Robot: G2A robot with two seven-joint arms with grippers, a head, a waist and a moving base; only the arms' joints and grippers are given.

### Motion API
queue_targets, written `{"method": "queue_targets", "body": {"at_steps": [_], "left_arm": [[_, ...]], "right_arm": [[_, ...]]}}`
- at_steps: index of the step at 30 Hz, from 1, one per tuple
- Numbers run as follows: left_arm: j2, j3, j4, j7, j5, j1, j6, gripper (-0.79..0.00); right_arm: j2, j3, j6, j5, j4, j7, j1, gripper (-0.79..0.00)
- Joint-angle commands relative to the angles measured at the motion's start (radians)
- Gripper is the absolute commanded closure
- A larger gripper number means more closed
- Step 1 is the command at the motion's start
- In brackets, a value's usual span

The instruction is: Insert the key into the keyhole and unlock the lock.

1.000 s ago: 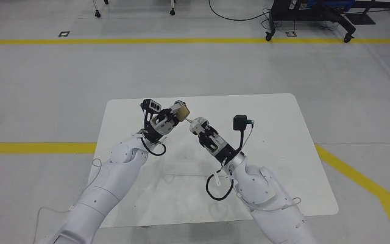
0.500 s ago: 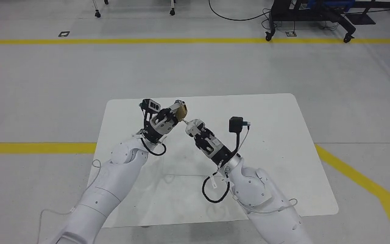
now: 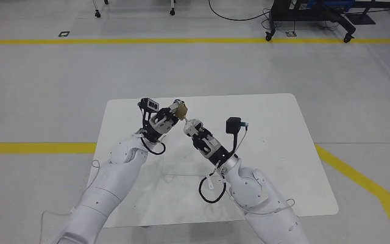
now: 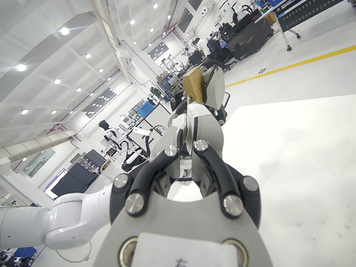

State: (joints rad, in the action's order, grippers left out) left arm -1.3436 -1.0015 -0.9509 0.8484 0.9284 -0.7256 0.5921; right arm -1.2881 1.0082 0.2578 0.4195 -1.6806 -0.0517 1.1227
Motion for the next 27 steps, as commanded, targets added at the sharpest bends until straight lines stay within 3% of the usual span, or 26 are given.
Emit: {"method": "queue_targets", "body": {"at_steps": [1, 13, 19, 27], "left_arm": [[-0.001, -0.006, 0.006, -0.004, 0.001, 0.002, 0.007, 0.000], [-0.001, -0.006, 0.006, -0.004, 0.001, 0.002, 0.007, 0.000], [0.013, -0.029, -0.041, -0.098, -0.189, -0.019, 0.018, 0.000], [0.018, -0.049, -0.113, -0.133, -0.258, -0.041, -0.060, 0.000]], "right_arm": [[-0.001, 0.002, -0.003, 0.003, 0.001, 0.002, 0.004, 0.000], [0.000, 0.027, 0.008, -0.006, -0.010, -0.013, 0.019, 0.000], [0.002, 0.038, -0.010, -0.034, -0.040, -0.056, 0.039, 0.000], [0.003, 0.052, -0.099, -0.139, -0.103, -0.177, 0.079, 0.000]]}}
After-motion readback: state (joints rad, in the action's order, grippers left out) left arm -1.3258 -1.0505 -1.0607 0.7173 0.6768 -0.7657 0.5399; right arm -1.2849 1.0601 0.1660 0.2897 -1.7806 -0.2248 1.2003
